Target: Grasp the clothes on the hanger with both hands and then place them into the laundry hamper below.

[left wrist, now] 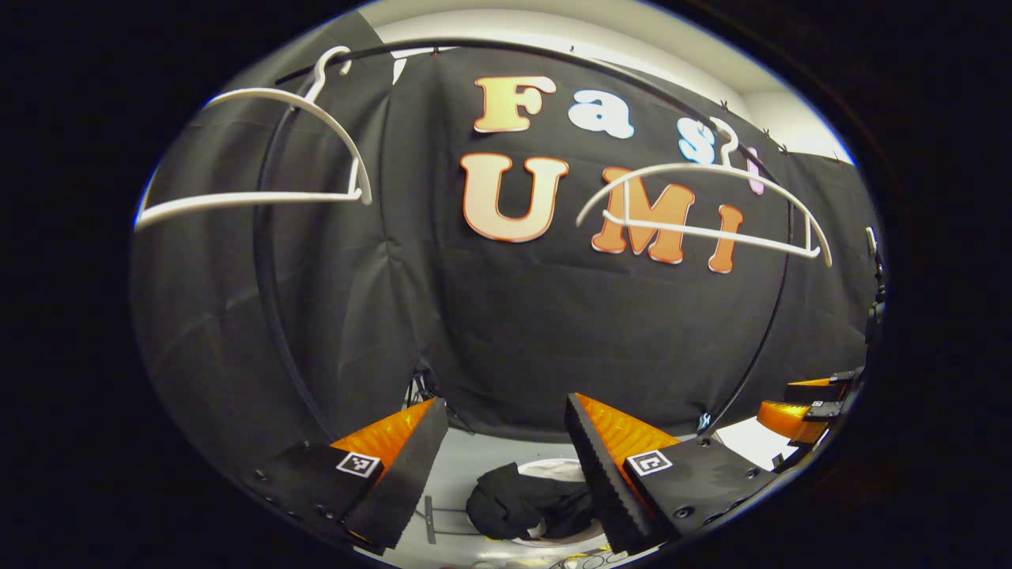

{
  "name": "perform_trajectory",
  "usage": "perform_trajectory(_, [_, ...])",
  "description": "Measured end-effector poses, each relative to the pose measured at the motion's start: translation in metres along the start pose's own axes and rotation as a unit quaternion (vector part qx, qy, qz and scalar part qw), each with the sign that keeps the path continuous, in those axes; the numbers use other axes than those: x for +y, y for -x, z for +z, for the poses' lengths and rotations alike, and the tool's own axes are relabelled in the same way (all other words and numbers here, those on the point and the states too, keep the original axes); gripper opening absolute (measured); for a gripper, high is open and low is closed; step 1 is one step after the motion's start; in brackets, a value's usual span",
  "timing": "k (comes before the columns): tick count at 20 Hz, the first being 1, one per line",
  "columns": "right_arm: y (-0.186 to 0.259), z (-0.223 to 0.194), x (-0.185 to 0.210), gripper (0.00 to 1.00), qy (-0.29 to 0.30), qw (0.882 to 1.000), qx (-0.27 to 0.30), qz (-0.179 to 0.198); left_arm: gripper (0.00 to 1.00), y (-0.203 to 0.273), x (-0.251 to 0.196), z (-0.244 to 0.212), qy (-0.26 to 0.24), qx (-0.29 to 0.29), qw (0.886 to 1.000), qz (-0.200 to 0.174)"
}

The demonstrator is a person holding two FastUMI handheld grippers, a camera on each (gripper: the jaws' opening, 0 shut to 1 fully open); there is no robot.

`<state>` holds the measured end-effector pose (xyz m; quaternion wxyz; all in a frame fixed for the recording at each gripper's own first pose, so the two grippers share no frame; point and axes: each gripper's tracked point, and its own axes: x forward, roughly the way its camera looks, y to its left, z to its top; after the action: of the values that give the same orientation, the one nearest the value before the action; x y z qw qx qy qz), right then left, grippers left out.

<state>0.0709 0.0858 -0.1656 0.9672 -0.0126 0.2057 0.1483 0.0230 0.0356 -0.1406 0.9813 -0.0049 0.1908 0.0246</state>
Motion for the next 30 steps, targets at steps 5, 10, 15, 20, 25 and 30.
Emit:
perform_trajectory(5, [0.027,0.051,-0.030,0.94,0.009,0.997,-0.064,-0.036,0.97,0.013,-0.003,0.066,-0.011,-0.078,0.997,-0.004])
perform_trajectory(10, [0.047,0.079,-0.052,0.93,0.014,0.992,-0.112,-0.060,0.96,0.017,-0.021,0.095,-0.002,-0.117,0.993,-0.026])
perform_trajectory(15, [0.060,0.082,-0.083,1.00,0.000,0.988,-0.132,-0.077,0.94,0.012,-0.018,0.118,-0.032,-0.149,0.988,-0.012])
perform_trajectory(20, [0.065,0.085,-0.103,1.00,0.010,0.987,-0.137,-0.089,0.94,0.009,-0.028,0.119,0.006,-0.147,0.989,-0.013])
perform_trajectory(25, [0.063,0.088,-0.119,1.00,0.011,0.986,-0.140,-0.088,0.94,0.006,-0.034,0.123,-0.001,-0.156,0.988,0.000])
perform_trajectory(30, [0.062,0.089,-0.127,1.00,0.016,0.986,-0.142,-0.082,0.94,0.005,-0.039,0.131,0.005,-0.162,0.987,0.005])
